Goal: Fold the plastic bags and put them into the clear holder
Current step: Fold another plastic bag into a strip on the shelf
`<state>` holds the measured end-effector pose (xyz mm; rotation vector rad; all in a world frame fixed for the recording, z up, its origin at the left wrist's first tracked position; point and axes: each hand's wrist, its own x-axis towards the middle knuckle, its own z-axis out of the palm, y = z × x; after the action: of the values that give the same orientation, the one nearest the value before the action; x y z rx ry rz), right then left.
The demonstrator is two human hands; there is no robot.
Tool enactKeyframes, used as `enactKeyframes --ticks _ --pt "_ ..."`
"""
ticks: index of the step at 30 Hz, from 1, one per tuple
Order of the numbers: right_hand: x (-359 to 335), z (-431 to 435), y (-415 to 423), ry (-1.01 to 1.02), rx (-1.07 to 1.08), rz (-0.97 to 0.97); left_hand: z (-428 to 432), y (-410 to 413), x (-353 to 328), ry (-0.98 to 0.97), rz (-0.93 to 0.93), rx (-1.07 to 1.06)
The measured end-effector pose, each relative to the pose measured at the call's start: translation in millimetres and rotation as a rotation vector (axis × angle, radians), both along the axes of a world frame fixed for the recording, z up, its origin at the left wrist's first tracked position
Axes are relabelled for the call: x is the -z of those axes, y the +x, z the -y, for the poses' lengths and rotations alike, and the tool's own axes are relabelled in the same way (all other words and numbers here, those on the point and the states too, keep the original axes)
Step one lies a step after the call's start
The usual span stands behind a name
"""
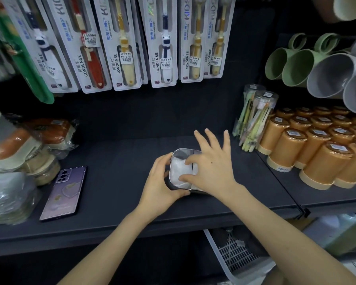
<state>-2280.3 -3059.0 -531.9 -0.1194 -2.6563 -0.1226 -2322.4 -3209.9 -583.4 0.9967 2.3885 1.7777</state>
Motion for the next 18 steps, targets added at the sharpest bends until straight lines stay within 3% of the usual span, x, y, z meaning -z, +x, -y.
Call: enactKeyframes --ticks 2,6,12,16,18 --pt "-3 8 -6 0.058 0.060 0.171 -1 -1 -1 0.000 -0.004 0.000" --pt "2 15 -20 0.072 0.123 0.295 -3 -3 2 0.013 0.010 -0.009" --pt "-6 6 -16 -0.064 0.043 0.187 -1 -9 6 0.004 0.025 -0.024" --pt "0 10 -24 -0.048 0.044 0.276 -6 -13 7 -0.003 0.041 -0.024" --pt "-1 -2 -21 -0.139 0.047 0.184 -9 -18 9 -0.002 0.069 -0.028"
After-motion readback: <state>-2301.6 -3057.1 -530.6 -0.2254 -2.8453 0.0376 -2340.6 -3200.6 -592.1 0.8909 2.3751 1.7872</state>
